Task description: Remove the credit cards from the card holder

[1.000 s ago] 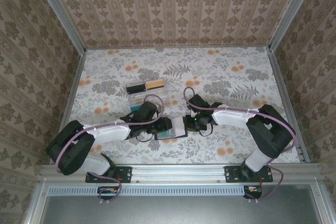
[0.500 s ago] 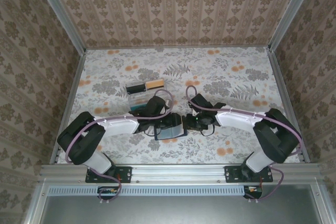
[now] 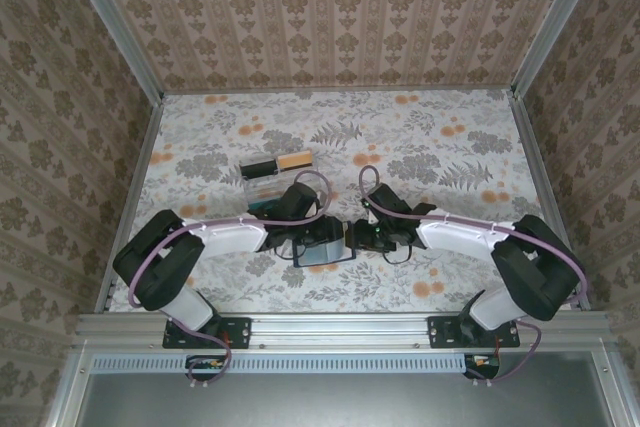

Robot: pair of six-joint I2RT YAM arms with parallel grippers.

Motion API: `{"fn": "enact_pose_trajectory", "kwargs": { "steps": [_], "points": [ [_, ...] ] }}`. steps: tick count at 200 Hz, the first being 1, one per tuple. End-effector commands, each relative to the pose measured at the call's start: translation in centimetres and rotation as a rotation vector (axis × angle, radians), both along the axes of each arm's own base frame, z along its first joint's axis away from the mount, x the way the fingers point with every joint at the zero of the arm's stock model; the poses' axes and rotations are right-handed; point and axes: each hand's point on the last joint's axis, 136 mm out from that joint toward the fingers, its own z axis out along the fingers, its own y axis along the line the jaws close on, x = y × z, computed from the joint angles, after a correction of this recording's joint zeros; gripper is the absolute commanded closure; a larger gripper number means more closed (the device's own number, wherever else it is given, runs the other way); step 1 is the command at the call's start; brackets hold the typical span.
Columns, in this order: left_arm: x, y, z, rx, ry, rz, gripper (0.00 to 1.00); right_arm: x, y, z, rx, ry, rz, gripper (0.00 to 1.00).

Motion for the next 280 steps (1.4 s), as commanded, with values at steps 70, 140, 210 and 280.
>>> {"fn": "enact_pose_trajectory", "kwargs": {
  "steps": [70,140,210,280],
  "points": [
    [0.3,3.9,3.6,0.006,-0.097,0.081,0.59,-0.7,-0.2,-2.1,-0.084,0.057,0.028,0.79],
    [-1.8,9.2,0.7,0.092,-0.042,0.190,0.58,-0.5,0.0,-2.3,-0.084,0.062,0.030,0.80],
    [-1.7,9.0,-0.8,0.104,-0.020,0.188,0.58,-0.5,0.1,-2.1,-0.080,0.064,0.028,0.79],
    [-1.6,8.0,-1.4,0.083,-0.004,0.164,0.59,-0.5,0.2,-2.2,-0.079,0.066,0.028,0.79]
  ]
}}
